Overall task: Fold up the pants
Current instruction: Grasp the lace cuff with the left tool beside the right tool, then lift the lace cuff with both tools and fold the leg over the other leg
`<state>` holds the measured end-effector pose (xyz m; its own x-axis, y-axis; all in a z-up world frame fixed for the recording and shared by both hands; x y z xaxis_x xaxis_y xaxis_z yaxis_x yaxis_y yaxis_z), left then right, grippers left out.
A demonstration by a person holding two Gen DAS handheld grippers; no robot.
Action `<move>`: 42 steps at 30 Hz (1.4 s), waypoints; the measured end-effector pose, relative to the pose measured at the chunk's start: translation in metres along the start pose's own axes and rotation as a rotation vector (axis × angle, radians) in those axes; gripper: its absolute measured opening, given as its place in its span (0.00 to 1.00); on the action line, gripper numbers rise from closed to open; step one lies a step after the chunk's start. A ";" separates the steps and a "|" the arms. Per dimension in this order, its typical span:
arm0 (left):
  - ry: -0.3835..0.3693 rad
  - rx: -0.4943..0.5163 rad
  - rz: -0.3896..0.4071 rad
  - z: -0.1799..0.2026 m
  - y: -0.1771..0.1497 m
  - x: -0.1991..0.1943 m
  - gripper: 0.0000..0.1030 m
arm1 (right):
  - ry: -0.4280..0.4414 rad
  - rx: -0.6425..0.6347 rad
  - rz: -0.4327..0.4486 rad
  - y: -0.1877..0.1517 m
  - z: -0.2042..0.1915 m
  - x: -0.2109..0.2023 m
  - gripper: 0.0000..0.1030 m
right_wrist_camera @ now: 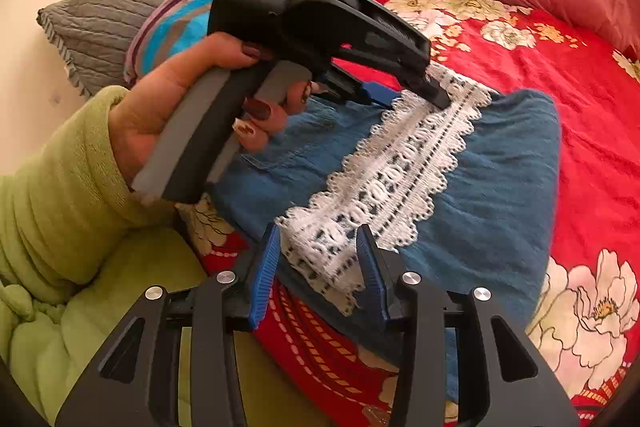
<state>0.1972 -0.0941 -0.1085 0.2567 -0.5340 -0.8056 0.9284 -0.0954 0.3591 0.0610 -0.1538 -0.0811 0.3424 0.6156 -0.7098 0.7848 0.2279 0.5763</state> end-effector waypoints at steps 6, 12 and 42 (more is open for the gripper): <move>0.003 -0.007 0.003 0.000 -0.001 -0.001 0.21 | -0.076 -0.144 -0.002 -0.003 -0.021 0.009 0.44; 0.024 0.006 0.004 0.001 0.000 -0.001 0.16 | -0.193 -0.211 -0.016 -0.010 -0.013 0.019 0.27; 0.202 0.068 0.206 -0.022 -0.008 -0.081 0.16 | -0.071 -0.135 0.111 0.011 -0.016 -0.038 0.42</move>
<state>0.1751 -0.0316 -0.0570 0.4921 -0.3706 -0.7877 0.8331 -0.0621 0.5497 0.0479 -0.1626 -0.0408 0.4622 0.5893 -0.6627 0.6653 0.2637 0.6985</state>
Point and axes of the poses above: each gripper's, at about its wrist camera, not at the fingertips, and x roughly the way its jaws point, z to its right, y to its top, the point moved 7 cm from there along x, roughly the way its jaws point, and after that the axes turned 10 degrees about x, right-handed, at the moved point
